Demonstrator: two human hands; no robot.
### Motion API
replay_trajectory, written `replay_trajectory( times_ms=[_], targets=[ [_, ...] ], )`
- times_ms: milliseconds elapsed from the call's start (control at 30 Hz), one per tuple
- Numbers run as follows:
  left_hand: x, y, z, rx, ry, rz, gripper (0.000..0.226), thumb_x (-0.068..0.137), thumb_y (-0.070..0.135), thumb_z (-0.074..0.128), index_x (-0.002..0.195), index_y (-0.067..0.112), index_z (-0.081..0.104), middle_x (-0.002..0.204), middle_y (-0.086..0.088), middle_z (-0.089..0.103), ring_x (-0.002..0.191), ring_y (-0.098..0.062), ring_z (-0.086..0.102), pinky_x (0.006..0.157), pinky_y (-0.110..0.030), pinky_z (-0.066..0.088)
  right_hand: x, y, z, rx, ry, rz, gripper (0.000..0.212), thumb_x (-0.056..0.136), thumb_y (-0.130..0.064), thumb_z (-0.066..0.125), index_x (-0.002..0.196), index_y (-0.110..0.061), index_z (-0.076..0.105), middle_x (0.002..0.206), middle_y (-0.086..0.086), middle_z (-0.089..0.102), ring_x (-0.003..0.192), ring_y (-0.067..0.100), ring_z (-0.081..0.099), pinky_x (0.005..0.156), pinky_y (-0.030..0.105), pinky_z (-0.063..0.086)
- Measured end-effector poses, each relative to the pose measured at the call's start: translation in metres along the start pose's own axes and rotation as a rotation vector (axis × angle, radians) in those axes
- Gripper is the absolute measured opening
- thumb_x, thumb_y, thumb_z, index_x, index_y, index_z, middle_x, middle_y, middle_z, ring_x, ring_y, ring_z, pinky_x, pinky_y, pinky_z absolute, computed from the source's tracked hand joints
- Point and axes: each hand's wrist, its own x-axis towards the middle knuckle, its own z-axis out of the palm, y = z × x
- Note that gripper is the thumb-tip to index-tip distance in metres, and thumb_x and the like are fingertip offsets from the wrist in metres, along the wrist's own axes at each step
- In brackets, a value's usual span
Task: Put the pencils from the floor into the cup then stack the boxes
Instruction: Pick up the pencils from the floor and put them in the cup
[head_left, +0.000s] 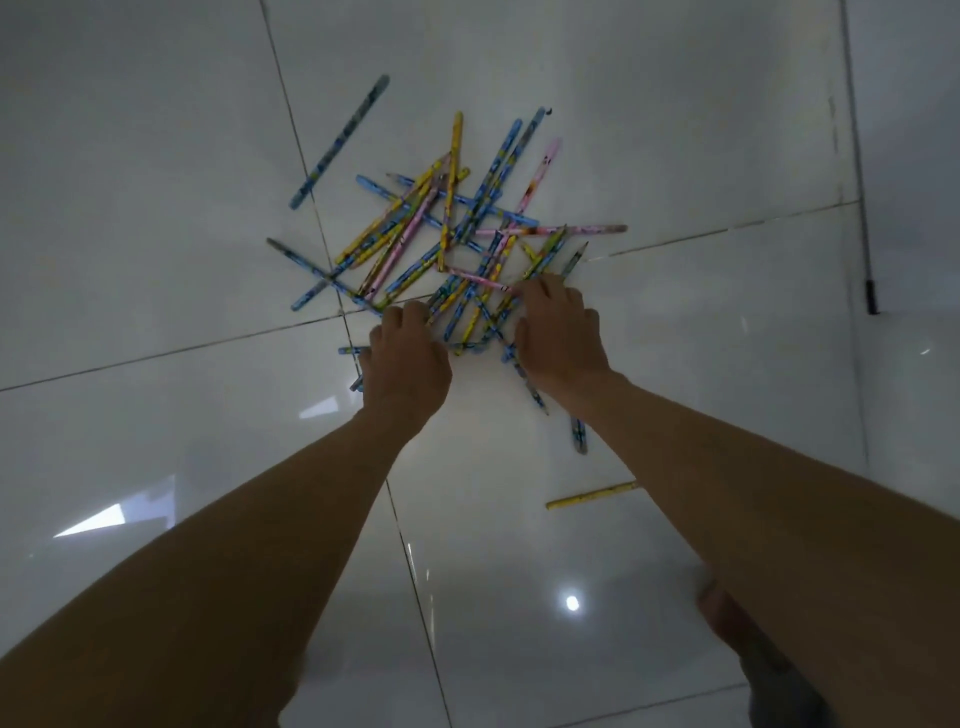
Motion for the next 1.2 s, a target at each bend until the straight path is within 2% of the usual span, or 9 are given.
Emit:
replay_trajectory(
  times_ms=[233,367,500,633,767,900,967,1100,1200],
  targets=[
    [0.018,-0.021,0.021,0.068,0.028,0.000,0.038,0.092,0.011,0.050,0.129,0.012,0.041,0.128,-0.013,0.047,0.115,-0.036,0.047,0.099,-0.054,0.034,0.017,0.013,0.025,-0.175,0.092,-0.016,0.048,0.090,0.003,0.047,0.133,-0.019,0.043,0.128,0.009,0.048,0.114,0.030,0.047,0.089,0.038,0.036],
    [0.027,-0.021,0.023,0.102,0.011,0.033,0.035,0.094,0.010,0.048,0.128,0.011,0.042,0.126,-0.014,0.049,0.115,-0.036,0.046,0.097,-0.054,0.035,0.013,0.015,0.027,-0.096,0.091,0.068,0.042,0.093,-0.004,0.045,0.132,-0.017,0.042,0.126,0.009,0.047,0.111,0.028,0.047,0.088,0.038,0.037],
    [0.029,-0.016,0.022,0.018,-0.035,0.003,0.042,0.088,-0.002,0.049,0.127,0.009,0.040,0.126,-0.015,0.045,0.113,-0.038,0.047,0.094,-0.055,0.040,-0.003,0.008,0.029,0.075,0.124,0.237,0.028,0.099,-0.015,0.039,0.127,-0.011,0.043,0.122,0.011,0.047,0.110,0.030,0.048,0.087,0.045,0.043],
    [0.026,-0.006,0.021,-0.168,0.006,-0.039,0.035,0.086,-0.008,0.046,0.119,0.001,0.038,0.119,-0.022,0.044,0.097,-0.043,0.054,0.082,-0.056,0.047,-0.012,-0.004,0.036,0.254,0.127,0.257,0.028,0.097,-0.017,0.046,0.120,-0.002,0.044,0.119,0.017,0.047,0.105,0.035,0.051,0.084,0.044,0.043],
    [0.020,-0.006,0.027,-0.309,0.092,-0.002,0.021,0.092,0.002,0.044,0.113,-0.002,0.039,0.107,-0.022,0.046,0.086,-0.039,0.054,0.063,-0.040,0.043,-0.020,-0.006,0.051,0.182,0.045,0.203,0.035,0.096,-0.024,0.053,0.122,-0.003,0.044,0.120,0.015,0.049,0.109,0.030,0.049,0.088,0.039,0.043],
    [0.013,-0.019,0.039,-0.205,-0.049,0.070,0.043,0.087,0.020,0.064,0.121,0.006,0.041,0.109,-0.013,0.047,0.088,-0.026,0.051,0.066,-0.033,0.041,-0.023,-0.001,0.058,0.145,0.032,0.220,0.022,0.102,-0.013,0.040,0.122,-0.005,0.046,0.117,0.014,0.054,0.106,0.028,0.051,0.086,0.036,0.043],
    [0.011,-0.025,0.044,-0.109,-0.104,0.080,0.050,0.082,0.023,0.070,0.121,0.009,0.042,0.111,-0.011,0.048,0.090,-0.028,0.053,0.066,-0.034,0.042,-0.025,0.000,0.057,0.193,0.061,0.222,0.023,0.102,-0.015,0.039,0.122,-0.007,0.047,0.116,0.013,0.055,0.105,0.028,0.051,0.085,0.037,0.043],
    [0.007,-0.026,0.046,0.048,-0.068,0.095,0.024,0.092,0.012,0.051,0.115,0.005,0.047,0.111,-0.017,0.051,0.094,-0.040,0.057,0.073,-0.046,0.049,-0.026,0.002,0.051,0.212,0.227,0.361,0.026,0.102,-0.020,0.036,0.125,-0.012,0.047,0.120,0.009,0.053,0.110,0.030,0.050,0.085,0.043,0.042],
    [0.004,-0.024,0.046,0.109,-0.084,0.112,0.028,0.093,0.006,0.046,0.121,0.005,0.044,0.113,-0.018,0.051,0.092,-0.041,0.059,0.072,-0.046,0.048,-0.021,0.008,0.050,0.292,0.301,0.592,0.027,0.103,-0.021,0.034,0.127,-0.011,0.043,0.124,0.011,0.050,0.115,0.032,0.047,0.086,0.046,0.043]
  ],
)
